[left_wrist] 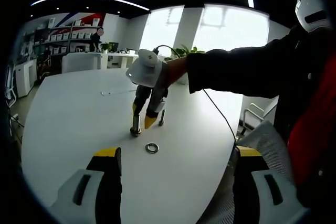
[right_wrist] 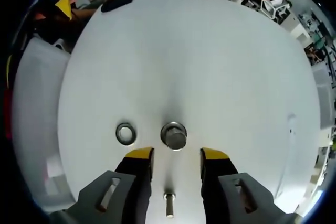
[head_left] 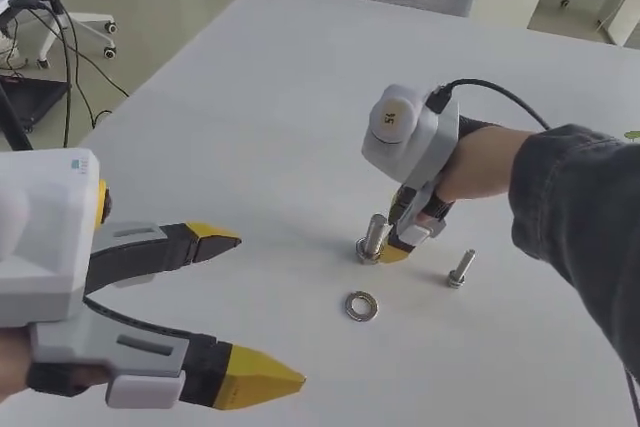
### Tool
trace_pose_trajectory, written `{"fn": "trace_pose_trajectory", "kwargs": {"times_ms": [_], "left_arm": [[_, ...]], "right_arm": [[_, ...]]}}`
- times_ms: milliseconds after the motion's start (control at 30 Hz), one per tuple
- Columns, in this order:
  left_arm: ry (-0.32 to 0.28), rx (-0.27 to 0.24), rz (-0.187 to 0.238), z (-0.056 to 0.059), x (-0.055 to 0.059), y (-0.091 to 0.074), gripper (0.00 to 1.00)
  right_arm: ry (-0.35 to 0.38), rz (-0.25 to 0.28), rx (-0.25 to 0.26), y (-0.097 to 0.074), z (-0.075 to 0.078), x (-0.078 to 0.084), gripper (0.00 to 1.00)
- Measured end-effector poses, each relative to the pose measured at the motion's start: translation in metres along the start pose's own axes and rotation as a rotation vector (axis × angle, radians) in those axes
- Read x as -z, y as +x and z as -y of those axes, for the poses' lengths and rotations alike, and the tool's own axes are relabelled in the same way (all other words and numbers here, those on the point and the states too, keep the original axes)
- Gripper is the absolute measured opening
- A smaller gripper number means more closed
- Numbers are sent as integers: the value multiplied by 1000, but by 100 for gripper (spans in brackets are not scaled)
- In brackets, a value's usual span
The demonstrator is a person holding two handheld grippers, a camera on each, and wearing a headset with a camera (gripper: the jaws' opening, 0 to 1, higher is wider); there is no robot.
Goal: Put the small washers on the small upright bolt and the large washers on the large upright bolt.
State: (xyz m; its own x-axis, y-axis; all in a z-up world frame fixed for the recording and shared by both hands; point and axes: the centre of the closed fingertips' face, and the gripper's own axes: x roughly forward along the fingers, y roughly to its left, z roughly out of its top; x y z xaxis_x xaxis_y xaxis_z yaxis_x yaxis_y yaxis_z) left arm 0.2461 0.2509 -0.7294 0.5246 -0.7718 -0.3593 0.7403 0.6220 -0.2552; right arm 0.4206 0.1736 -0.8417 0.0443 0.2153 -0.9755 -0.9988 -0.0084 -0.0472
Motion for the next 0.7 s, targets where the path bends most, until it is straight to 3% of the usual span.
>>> {"fn": "trace_pose_trajectory", "kwargs": {"times_ms": [433,700], "left_arm": [[9,12,0,2,-1,2,88],[15,18,1,4,-3,4,88]], "right_arm": [[6,25,62,-29,2,12,40],[17,57,107,-48,-12,24,40]]}}
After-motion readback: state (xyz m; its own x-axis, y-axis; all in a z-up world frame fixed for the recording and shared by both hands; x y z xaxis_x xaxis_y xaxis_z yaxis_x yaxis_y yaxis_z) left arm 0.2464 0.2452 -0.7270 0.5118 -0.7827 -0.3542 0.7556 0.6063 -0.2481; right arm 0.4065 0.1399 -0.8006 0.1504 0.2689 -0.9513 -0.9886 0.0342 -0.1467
